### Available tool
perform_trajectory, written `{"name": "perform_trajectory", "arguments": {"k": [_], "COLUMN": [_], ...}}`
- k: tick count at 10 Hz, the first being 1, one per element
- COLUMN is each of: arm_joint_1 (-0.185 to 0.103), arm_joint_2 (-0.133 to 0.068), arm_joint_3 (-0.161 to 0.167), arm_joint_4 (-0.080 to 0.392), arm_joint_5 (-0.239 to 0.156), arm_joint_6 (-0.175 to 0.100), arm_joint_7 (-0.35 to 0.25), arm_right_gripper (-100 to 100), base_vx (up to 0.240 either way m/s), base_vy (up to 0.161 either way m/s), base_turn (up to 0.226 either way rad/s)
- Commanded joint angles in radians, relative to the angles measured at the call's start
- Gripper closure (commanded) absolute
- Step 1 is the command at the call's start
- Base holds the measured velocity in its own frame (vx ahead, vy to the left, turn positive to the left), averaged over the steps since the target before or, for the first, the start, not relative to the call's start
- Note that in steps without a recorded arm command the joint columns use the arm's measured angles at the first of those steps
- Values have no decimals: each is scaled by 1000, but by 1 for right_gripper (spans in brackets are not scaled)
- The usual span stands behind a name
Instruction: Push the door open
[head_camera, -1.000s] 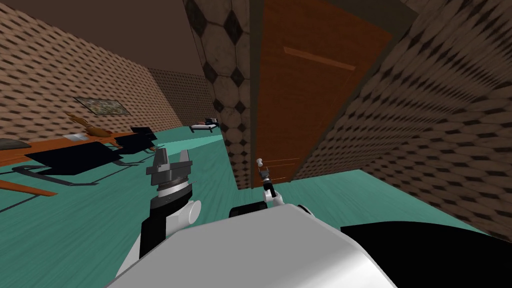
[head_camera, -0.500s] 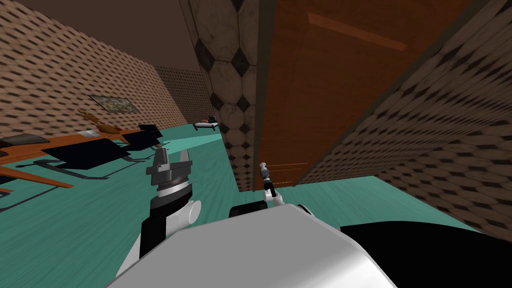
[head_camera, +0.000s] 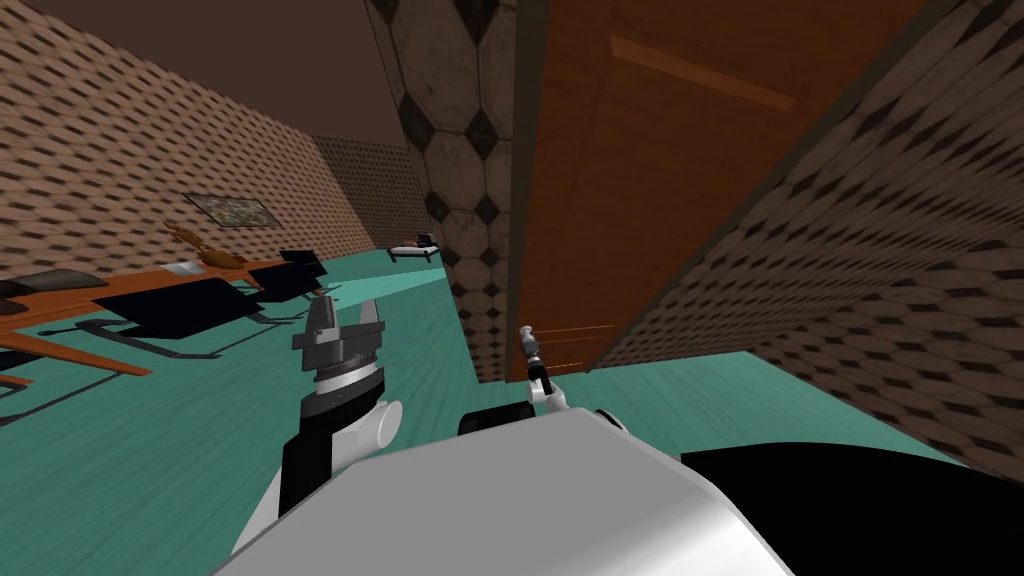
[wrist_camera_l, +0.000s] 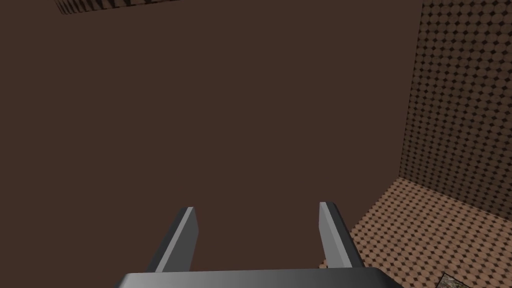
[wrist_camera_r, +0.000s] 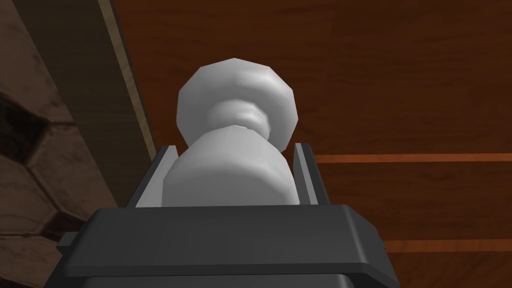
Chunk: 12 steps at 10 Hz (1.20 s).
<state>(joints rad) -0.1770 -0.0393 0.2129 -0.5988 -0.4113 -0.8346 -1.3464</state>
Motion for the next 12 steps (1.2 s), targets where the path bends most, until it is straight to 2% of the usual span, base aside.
{"name": "perform_trajectory", "arguments": {"k": [1, 5, 7, 10, 11, 12], "arm_joint_1": [-4, -12, -12, -20, -20, -27], "arm_joint_2": [-11, -33, -33, -56, -56, -73], "arm_joint_3": [39, 123, 123, 209, 209, 265], "arm_joint_4": [-13, -42, -42, -71, -71, -93], "arm_joint_5": [-8, -27, -27, -45, -45, -59], "arm_joint_6": [-4, -12, -12, -20, -20, -26], "arm_joint_7": [1, 4, 4, 6, 6, 8], "arm_right_gripper": [100, 100, 100, 100, 100, 100], "base_vx": [-26, -37, -19, -20, -18, -25], "base_vy": [-23, -34, -13, -25, -31, -70], "base_turn": [-121, -104, -32, -141, -62, -243]}}
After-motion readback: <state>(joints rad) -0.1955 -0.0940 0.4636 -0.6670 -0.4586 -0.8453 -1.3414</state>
